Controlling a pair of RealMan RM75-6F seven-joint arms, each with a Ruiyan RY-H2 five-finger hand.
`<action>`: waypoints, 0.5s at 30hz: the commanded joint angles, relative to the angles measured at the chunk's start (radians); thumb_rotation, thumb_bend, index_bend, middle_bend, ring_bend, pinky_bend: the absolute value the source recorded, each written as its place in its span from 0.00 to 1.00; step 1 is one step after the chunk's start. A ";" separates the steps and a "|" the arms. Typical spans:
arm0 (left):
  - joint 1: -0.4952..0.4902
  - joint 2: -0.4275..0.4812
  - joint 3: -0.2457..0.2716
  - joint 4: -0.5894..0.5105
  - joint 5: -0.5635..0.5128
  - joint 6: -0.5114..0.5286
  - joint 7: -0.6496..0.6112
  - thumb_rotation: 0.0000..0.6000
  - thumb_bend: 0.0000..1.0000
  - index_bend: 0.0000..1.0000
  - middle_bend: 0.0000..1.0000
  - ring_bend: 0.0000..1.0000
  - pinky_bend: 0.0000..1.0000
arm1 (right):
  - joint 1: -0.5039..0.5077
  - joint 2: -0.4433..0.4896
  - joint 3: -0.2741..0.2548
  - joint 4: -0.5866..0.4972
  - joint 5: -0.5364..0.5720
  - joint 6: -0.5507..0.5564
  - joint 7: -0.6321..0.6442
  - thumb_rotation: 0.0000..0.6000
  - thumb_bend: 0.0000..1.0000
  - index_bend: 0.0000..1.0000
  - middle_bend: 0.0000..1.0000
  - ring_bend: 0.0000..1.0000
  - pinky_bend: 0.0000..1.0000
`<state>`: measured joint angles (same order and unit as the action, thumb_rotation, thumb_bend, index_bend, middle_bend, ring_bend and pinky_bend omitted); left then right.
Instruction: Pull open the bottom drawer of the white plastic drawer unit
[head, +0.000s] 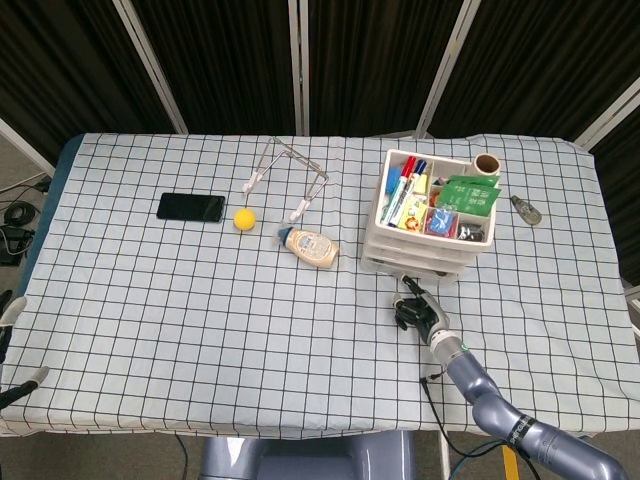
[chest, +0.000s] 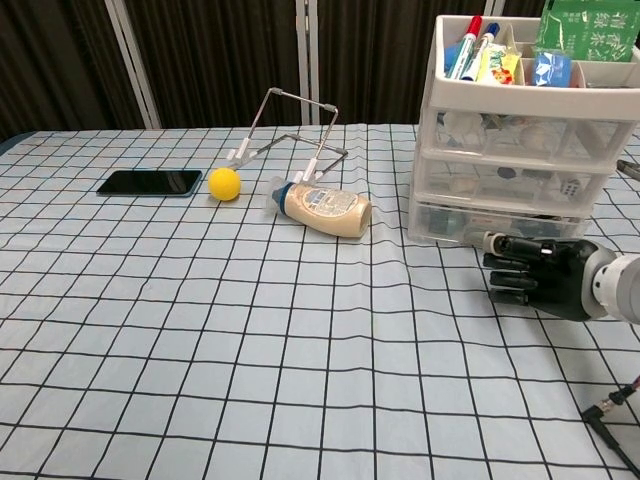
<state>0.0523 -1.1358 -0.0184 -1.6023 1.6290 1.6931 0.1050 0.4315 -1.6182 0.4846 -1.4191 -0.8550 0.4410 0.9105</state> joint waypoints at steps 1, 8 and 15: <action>0.001 -0.001 0.002 -0.001 0.003 0.001 0.003 1.00 0.00 0.00 0.00 0.00 0.00 | -0.010 0.006 -0.002 -0.014 -0.010 -0.003 0.000 1.00 0.57 0.21 0.96 0.99 0.88; 0.004 0.002 0.007 -0.005 0.016 0.009 0.010 1.00 0.00 0.00 0.00 0.00 0.00 | -0.049 0.022 -0.018 -0.057 -0.050 -0.016 0.004 1.00 0.57 0.22 0.96 0.99 0.88; 0.007 0.003 0.011 -0.007 0.027 0.016 0.009 1.00 0.00 0.00 0.00 0.00 0.00 | -0.095 0.042 -0.030 -0.112 -0.116 -0.023 0.015 1.00 0.57 0.23 0.96 0.99 0.88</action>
<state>0.0586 -1.1329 -0.0073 -1.6087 1.6554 1.7090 0.1142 0.3466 -1.5822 0.4575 -1.5194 -0.9576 0.4200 0.9225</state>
